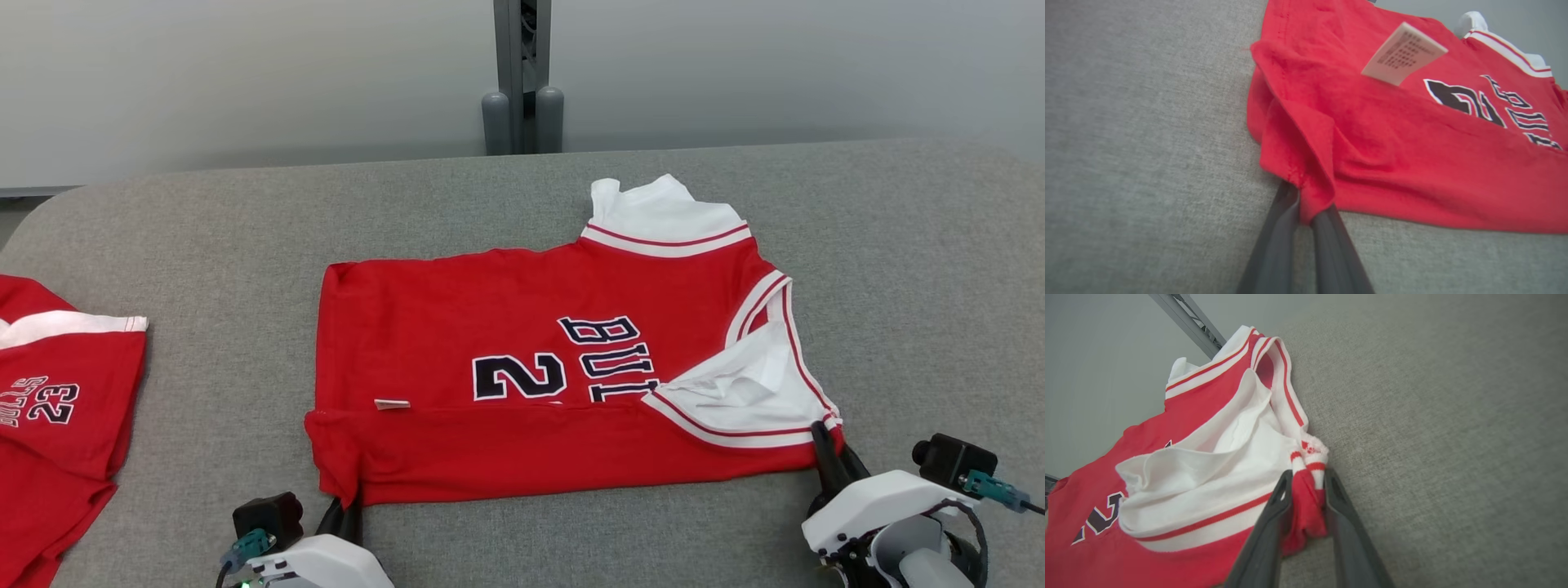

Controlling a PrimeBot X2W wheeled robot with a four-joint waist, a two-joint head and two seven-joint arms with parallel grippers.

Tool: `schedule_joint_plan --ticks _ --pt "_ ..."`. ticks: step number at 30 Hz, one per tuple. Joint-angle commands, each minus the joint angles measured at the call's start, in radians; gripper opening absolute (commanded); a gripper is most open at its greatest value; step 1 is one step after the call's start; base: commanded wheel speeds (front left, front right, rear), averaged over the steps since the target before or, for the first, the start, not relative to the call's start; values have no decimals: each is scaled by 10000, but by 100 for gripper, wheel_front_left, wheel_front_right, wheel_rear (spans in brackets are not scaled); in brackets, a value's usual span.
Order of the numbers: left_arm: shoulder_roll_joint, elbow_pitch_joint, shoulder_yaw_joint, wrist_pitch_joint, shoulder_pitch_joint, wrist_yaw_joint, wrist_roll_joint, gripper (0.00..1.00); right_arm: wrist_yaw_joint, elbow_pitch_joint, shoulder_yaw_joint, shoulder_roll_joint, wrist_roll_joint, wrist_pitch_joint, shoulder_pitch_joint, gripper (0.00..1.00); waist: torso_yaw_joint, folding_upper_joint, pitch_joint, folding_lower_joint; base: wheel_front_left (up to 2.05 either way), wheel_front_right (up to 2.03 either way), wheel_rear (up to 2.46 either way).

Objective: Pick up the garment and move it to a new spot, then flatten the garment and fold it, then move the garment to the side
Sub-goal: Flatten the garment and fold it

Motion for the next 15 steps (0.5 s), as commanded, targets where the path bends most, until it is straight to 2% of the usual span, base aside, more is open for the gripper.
schedule_joint_plan --ticks 1,8,15 --pt "43 98 -100 17 -79 -10 53 0 6 -18 42 -124 147 -124 -139 0 -17 0 -25 0 0 0 0" --pt "208 -71 -330 11 -103 79 290 0 6 -267 284 -376 661 -210 36 0 -135 0 -217 0 0 0 0" --pt "459 -494 -557 457 306 142 376 0 4 -694 458 -719 1159 139 431 0 -249 0 -494 0 0 0 0"
